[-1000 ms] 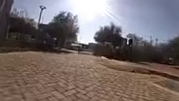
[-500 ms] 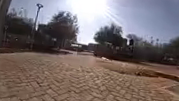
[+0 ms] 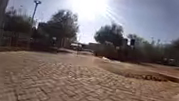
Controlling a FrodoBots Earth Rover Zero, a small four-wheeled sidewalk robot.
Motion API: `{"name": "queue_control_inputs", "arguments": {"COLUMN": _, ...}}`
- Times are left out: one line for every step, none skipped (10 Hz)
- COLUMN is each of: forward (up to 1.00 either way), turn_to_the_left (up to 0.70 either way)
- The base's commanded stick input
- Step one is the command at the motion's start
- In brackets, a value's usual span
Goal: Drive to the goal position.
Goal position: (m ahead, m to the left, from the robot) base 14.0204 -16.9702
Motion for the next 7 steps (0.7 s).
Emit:
{"name": "queue_control_inputs", "arguments": {"forward": 1.0, "turn_to_the_left": 0.0}}
{"name": "queue_control_inputs", "arguments": {"forward": 1.0, "turn_to_the_left": 0.0}}
{"name": "queue_control_inputs", "arguments": {"forward": 1.0, "turn_to_the_left": 0.0}}
{"name": "queue_control_inputs", "arguments": {"forward": 1.0, "turn_to_the_left": 0.0}}
{"name": "queue_control_inputs", "arguments": {"forward": 1.0, "turn_to_the_left": 0.0}}
{"name": "queue_control_inputs", "arguments": {"forward": 1.0, "turn_to_the_left": 0.0}}
{"name": "queue_control_inputs", "arguments": {"forward": 1.0, "turn_to_the_left": 0.0}}
